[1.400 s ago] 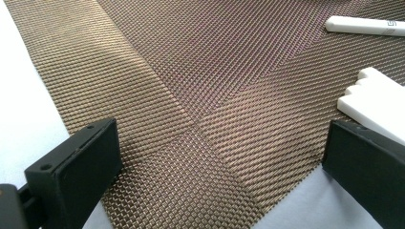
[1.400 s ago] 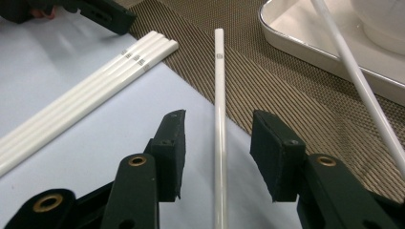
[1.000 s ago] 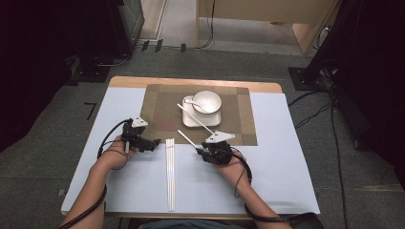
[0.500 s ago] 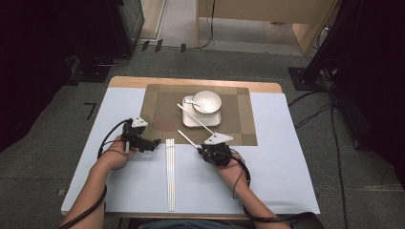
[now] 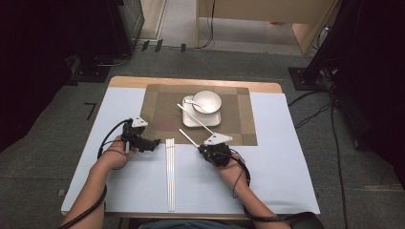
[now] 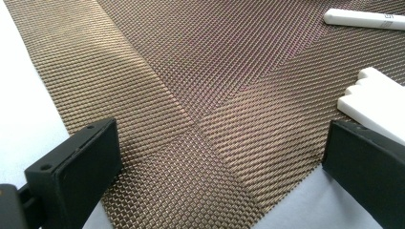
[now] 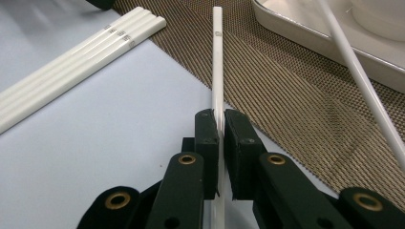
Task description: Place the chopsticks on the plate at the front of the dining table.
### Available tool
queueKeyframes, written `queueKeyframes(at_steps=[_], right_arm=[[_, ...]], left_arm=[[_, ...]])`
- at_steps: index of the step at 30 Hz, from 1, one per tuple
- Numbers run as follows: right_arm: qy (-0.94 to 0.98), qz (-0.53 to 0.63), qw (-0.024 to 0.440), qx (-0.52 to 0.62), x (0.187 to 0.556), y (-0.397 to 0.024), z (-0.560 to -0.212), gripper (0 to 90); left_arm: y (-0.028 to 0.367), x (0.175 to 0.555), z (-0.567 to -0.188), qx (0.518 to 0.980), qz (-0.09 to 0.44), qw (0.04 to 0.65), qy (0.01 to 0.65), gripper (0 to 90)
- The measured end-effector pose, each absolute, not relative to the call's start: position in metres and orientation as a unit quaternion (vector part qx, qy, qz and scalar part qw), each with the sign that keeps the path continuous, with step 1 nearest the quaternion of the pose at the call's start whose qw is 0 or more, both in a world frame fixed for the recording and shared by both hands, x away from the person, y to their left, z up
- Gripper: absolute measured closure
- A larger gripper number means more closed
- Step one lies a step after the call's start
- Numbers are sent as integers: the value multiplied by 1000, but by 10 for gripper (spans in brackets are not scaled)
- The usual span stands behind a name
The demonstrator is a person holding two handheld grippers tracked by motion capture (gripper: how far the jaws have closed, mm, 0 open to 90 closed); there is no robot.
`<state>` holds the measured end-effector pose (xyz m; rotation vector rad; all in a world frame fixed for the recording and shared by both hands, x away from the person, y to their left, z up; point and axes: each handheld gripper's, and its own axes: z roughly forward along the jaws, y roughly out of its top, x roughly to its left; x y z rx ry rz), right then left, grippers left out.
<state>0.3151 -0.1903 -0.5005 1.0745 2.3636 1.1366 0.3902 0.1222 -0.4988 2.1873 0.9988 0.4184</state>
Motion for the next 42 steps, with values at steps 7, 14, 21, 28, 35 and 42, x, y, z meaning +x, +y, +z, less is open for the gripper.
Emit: queueKeyframes(at_steps=[7, 14, 21, 28, 35, 42], right_arm=[[828, 395, 151, 369, 317, -191, -500, 853], [831, 394, 143, 367, 317, -188, -498, 853], [830, 397, 142, 365, 317, -187, -496, 853], [829, 398, 138, 367, 318, -187, -494, 853], [832, 396, 133, 364, 322, -184, -494, 853], [833, 395, 130, 364, 326, -182, -494, 853]], left_arm=[[122, 390, -499, 842, 161, 343, 384, 0], [122, 390, -499, 841, 161, 344, 384, 0], [122, 390, -499, 842, 161, 343, 384, 0], [122, 390, -499, 842, 162, 343, 384, 0], [122, 390, -499, 842, 162, 343, 384, 0], [122, 391, -499, 843, 161, 344, 382, 0]])
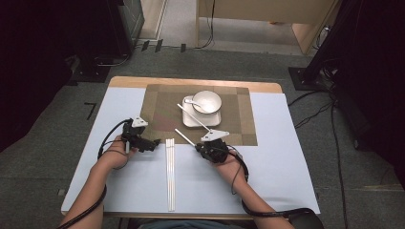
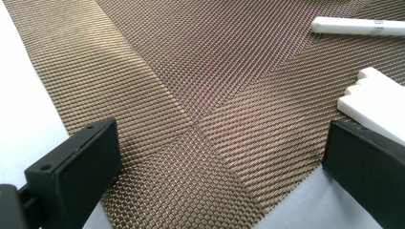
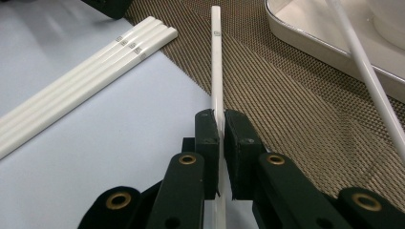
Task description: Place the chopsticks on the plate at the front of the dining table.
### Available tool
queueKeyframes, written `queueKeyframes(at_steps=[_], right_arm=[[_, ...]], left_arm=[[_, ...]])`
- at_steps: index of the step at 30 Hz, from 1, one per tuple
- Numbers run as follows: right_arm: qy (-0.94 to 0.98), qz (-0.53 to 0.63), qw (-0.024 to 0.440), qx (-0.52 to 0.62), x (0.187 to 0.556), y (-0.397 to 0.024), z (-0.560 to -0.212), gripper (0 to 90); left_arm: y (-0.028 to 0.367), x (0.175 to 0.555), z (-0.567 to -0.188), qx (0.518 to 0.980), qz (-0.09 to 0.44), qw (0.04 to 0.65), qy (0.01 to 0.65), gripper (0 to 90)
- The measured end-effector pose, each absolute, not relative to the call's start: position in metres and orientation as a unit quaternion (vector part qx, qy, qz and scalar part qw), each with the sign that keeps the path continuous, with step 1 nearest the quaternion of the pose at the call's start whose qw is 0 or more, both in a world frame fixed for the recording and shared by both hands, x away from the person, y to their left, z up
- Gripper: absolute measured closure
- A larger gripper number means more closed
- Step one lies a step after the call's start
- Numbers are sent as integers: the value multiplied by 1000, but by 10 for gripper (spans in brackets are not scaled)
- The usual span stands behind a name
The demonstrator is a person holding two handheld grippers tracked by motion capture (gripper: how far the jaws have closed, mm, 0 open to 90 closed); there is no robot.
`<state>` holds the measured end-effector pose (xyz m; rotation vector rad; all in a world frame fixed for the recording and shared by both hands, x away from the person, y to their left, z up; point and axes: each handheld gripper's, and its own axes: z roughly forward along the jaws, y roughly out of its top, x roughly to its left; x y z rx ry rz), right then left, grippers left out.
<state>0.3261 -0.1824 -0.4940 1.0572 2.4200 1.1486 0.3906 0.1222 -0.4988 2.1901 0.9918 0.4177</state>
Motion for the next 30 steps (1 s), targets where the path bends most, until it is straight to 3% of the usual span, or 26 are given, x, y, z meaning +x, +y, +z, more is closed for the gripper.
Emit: queueKeyframes(at_steps=[30], right_arm=[[833, 399, 111, 366, 349, -180, -486, 853]], left_arm=[[122, 390, -499, 843, 163, 346, 378, 0]])
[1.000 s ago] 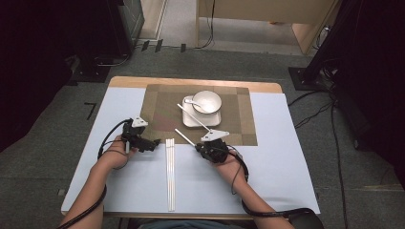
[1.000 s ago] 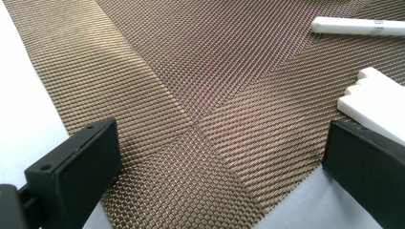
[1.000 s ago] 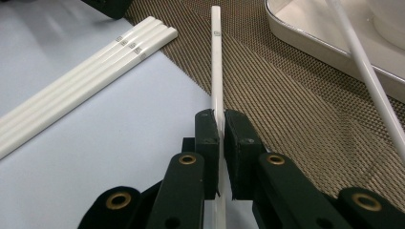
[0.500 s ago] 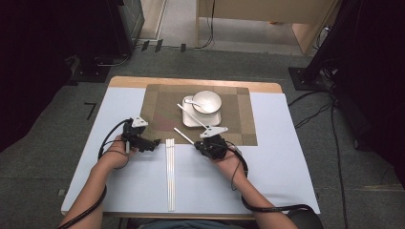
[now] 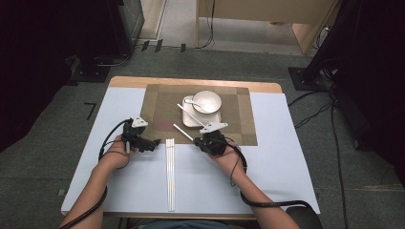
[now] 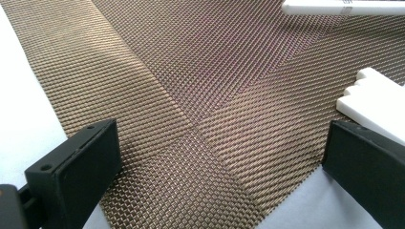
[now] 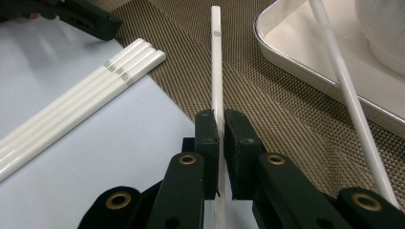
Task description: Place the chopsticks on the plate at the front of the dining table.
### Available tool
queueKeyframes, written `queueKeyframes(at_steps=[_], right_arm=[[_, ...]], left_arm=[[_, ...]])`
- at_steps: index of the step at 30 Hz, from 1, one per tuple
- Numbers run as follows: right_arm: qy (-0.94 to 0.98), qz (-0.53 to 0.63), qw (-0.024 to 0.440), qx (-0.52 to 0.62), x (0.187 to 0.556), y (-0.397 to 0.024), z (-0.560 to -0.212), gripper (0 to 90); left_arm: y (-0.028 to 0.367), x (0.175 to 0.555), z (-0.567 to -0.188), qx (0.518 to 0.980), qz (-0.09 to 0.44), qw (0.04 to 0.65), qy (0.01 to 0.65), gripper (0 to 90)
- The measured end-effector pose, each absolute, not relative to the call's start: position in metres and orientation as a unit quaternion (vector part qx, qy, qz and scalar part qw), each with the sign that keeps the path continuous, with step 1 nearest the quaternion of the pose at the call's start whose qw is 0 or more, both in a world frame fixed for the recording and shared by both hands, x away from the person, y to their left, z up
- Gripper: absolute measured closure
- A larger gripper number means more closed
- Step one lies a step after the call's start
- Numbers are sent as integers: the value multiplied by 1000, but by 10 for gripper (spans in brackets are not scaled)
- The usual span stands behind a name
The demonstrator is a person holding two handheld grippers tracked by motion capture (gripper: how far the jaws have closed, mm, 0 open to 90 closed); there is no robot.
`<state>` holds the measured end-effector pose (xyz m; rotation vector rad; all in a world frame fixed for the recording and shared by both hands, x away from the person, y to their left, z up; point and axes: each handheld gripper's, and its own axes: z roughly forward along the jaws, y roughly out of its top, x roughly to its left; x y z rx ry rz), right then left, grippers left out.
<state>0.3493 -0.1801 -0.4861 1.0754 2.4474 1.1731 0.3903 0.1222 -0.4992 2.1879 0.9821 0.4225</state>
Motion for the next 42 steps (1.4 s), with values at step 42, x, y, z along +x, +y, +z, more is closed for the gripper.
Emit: queueKeyframes(at_steps=[42], right_arm=[[830, 411, 115, 358, 385, -176, -470, 853]], left_arm=[[122, 389, -500, 839, 167, 347, 385, 0]])
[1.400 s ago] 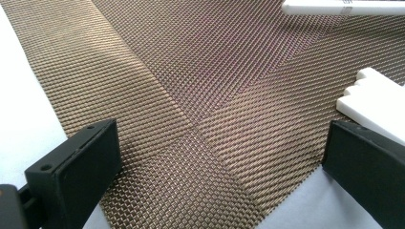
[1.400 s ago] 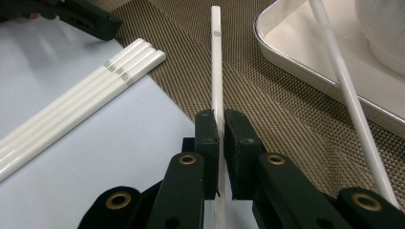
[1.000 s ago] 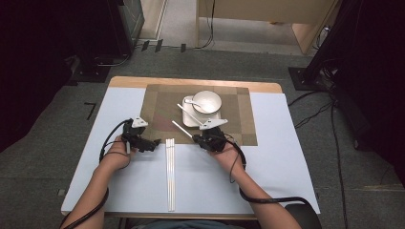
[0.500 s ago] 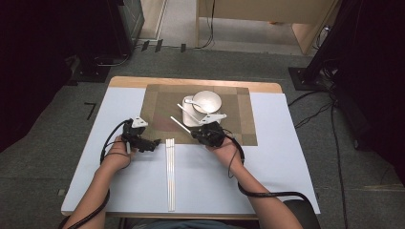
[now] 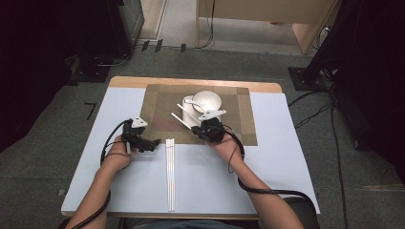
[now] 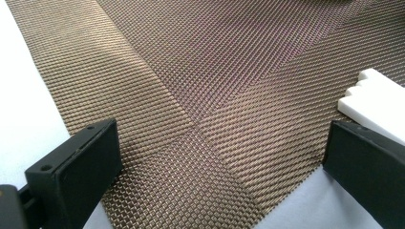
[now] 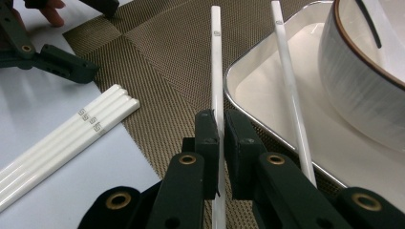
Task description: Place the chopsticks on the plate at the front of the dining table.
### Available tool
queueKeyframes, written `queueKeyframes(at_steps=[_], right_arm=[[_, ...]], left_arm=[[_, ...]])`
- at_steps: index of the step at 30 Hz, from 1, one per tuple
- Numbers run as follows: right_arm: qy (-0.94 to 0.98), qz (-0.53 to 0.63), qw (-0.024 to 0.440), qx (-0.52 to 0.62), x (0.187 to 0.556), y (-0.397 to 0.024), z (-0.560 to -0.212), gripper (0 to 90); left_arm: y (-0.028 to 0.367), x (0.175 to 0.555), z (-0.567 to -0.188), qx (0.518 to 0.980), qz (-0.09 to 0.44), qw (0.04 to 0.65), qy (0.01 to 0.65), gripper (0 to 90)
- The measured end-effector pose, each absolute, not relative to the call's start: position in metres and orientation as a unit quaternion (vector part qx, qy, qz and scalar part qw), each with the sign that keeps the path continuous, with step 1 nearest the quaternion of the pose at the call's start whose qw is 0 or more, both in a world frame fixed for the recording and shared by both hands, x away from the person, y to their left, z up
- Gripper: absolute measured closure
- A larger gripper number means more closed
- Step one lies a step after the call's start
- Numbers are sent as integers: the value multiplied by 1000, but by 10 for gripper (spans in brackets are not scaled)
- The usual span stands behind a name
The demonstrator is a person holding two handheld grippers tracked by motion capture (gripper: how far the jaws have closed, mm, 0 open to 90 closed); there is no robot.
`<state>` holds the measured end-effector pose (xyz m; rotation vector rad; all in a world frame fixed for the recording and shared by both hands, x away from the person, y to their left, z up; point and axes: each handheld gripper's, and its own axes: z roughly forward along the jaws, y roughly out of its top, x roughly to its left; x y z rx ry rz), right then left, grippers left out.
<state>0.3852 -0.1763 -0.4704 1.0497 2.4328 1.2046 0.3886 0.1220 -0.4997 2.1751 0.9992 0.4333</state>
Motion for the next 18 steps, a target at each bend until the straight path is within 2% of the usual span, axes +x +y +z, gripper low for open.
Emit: queueKeyframes(at_steps=[18], right_arm=[[827, 411, 118, 364, 404, -177, -471, 853]], left_arm=[[121, 386, -500, 837, 176, 346, 385, 0]])
